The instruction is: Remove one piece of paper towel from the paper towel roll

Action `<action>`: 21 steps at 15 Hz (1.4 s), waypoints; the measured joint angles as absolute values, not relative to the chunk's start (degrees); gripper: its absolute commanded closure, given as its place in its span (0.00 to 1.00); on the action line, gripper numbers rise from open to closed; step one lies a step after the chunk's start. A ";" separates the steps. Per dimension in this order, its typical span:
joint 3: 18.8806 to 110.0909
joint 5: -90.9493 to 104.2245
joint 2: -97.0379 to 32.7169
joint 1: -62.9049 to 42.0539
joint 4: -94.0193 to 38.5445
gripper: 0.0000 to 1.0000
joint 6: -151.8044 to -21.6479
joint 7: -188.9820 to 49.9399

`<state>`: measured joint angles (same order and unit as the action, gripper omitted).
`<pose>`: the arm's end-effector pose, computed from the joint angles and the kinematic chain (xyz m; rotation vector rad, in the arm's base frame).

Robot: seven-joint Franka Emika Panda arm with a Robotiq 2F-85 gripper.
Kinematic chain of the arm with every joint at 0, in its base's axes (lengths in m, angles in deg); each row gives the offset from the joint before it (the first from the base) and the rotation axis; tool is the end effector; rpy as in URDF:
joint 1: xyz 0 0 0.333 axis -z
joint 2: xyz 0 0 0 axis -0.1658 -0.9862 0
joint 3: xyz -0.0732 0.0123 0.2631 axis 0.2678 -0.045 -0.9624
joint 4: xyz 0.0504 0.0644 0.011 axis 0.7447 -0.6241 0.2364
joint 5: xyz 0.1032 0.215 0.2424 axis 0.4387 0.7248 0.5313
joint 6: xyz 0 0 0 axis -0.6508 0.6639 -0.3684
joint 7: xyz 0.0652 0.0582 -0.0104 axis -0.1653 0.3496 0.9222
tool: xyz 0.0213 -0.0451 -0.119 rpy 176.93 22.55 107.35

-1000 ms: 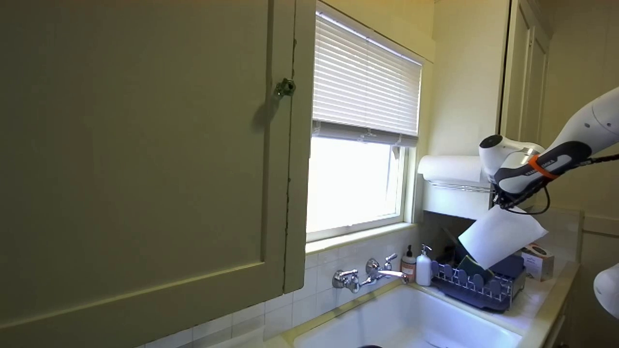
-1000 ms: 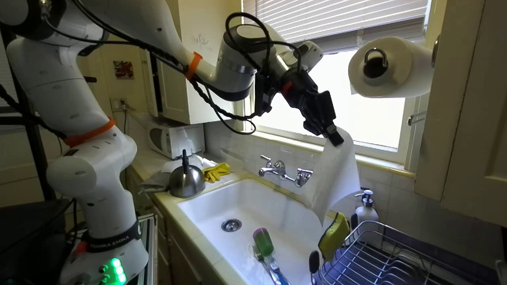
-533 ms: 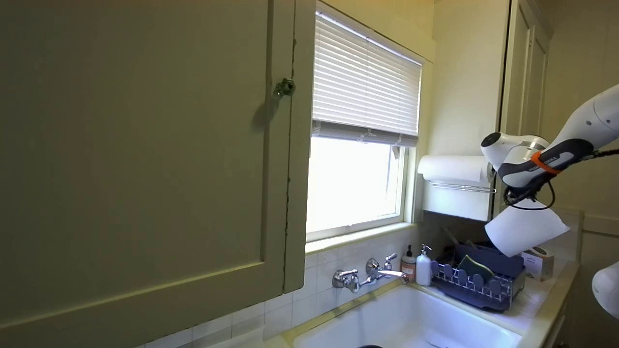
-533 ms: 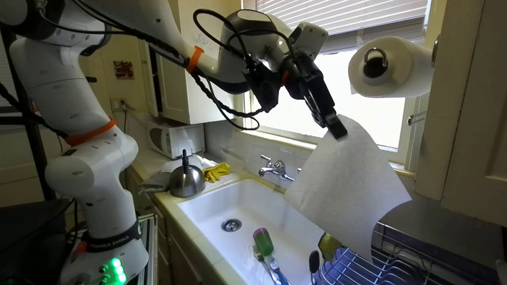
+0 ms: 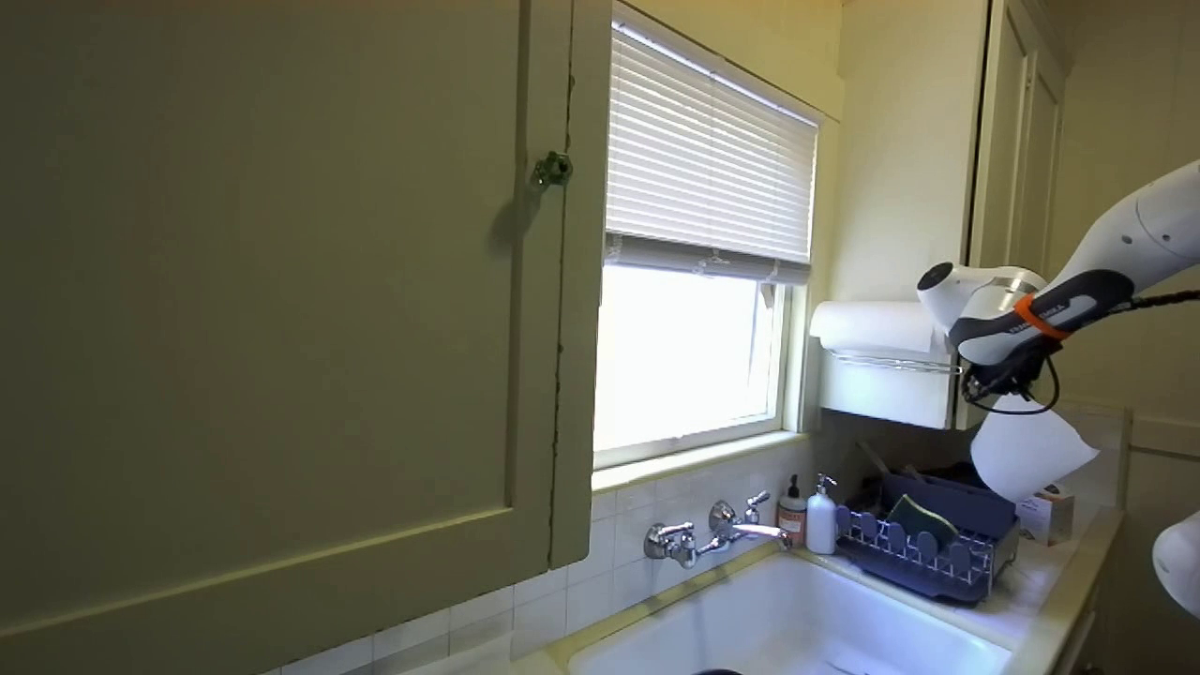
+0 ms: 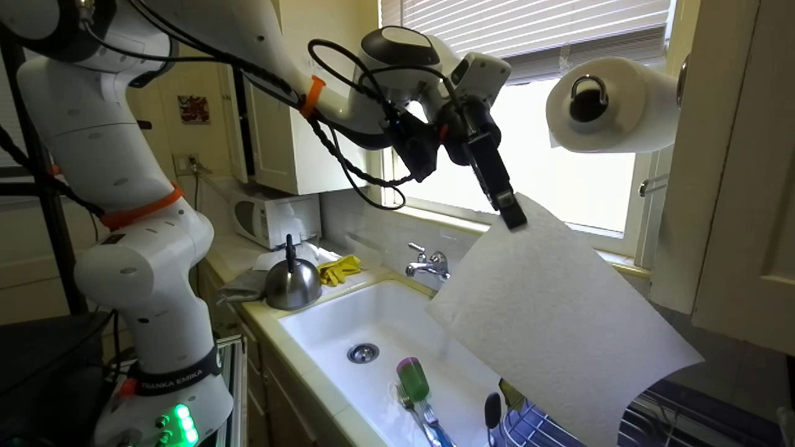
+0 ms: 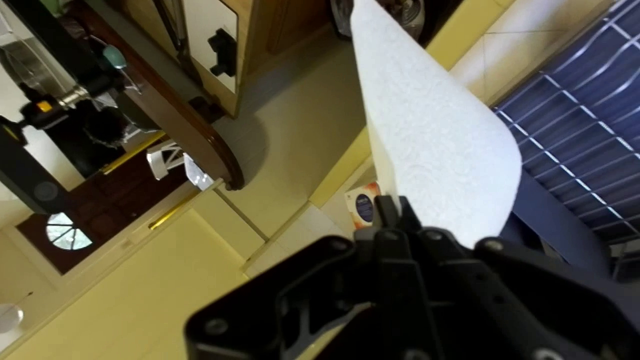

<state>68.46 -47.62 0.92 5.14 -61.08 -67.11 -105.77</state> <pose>0.3907 -0.2397 0.4993 2.1340 -0.7811 0.2893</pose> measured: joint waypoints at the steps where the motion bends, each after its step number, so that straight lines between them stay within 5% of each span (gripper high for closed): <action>1: 68.80 -46.18 0.93 4.47 -61.13 1.00 -69.21 -104.70; 6: 70.29 -34.37 1.07 2.52 -61.38 0.99 -79.89 -96.07; 16: 69.53 -27.11 1.05 2.81 -61.26 1.00 -79.98 -90.18; 21: 72.15 -21.76 -9.96 5.04 -61.07 1.00 -86.25 -90.93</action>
<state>72.15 -21.76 -9.96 5.04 -61.07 -86.25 -90.93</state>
